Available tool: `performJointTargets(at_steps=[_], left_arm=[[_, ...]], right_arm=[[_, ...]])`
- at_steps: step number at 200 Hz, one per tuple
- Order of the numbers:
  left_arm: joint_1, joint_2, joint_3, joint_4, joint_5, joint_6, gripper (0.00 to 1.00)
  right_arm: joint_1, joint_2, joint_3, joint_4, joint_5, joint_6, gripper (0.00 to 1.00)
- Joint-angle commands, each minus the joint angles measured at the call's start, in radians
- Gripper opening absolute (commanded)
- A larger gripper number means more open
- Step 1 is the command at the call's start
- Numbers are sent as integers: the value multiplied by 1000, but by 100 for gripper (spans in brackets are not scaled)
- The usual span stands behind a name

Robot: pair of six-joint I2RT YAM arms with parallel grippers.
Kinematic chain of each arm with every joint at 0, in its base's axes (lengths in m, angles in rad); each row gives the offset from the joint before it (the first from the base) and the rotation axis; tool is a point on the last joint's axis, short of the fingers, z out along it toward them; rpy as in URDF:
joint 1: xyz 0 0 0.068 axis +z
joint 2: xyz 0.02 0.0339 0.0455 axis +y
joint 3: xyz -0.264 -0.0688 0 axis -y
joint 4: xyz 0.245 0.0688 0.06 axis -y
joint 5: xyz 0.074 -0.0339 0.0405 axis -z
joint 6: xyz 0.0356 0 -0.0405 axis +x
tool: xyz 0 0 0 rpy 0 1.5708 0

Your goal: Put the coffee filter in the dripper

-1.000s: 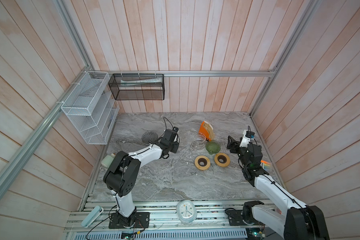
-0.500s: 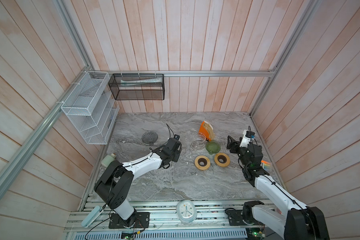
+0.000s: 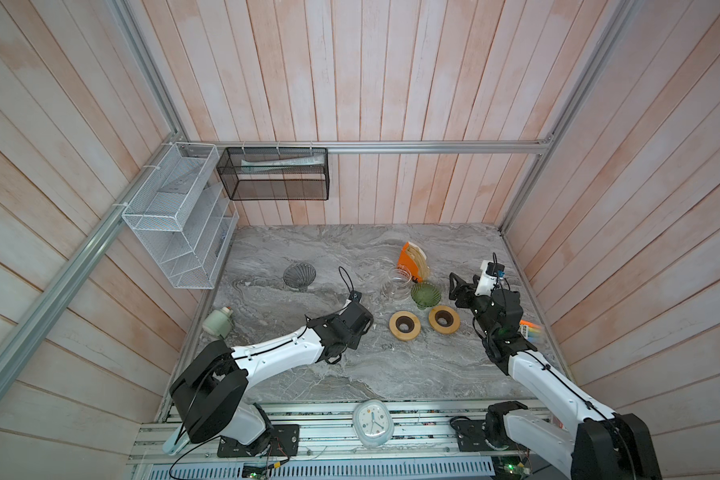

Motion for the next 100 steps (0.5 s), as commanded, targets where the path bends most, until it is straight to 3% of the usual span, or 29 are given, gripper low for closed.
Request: performJointTargets(at_steps=[1,100], left_arm=[[-50,-33,-28,-87,-49,-115,9],[-309,-40,-19,-341,-158,-432,9]], right_arm=[[20,-12,14,-14,-15,9,77],[91,-28,34,-30,10,12,77]])
